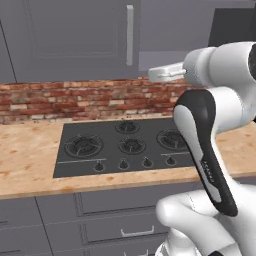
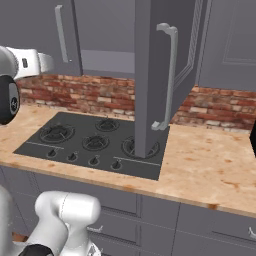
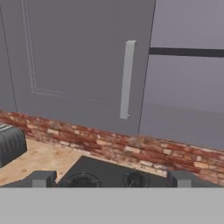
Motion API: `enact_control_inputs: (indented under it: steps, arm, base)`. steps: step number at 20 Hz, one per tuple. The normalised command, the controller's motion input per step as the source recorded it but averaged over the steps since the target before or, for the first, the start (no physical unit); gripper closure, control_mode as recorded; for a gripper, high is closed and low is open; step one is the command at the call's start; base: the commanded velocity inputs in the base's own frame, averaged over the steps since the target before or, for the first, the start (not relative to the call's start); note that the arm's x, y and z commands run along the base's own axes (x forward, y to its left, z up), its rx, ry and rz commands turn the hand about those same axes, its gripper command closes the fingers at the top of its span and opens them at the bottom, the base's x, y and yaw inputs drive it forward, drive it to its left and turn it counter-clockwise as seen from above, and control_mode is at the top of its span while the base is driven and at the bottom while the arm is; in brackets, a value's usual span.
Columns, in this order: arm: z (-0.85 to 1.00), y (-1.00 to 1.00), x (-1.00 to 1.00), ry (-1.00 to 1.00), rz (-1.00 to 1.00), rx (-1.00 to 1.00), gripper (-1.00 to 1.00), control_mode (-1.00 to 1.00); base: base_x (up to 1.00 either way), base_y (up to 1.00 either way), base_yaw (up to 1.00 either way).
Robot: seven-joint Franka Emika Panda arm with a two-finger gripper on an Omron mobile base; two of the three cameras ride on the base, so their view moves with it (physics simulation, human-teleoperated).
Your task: Open the cabinet. Pick the spray and place it next to the sink. Then close the cabinet.
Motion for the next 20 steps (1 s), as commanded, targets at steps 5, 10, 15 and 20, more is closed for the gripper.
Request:
enact_control_inputs:
  steps: [5, 10, 15, 20]
  arm:
    - [0.00, -0.24, -0.56, 0.00, 0.00, 0.01, -1.00, -1.00]
    - [0.00, -0.15, -0.64, 0.00, 0.00, 0.02, -1.00, -1.00]
    - [0.00, -0.07, -0.71, 0.00, 0.00, 0.00, -1.00, -1.00]
    - [0.00, -0.12, -0.75, -0.02, -0.01, 0.00, -1.00, -1.00]
  base:
    - [0.00, 0.00, 0.00]
    - [0.00, 0.00, 0.00]
    - [0.00, 0.00, 0.00]
    - [0.00, 0.00, 0.00]
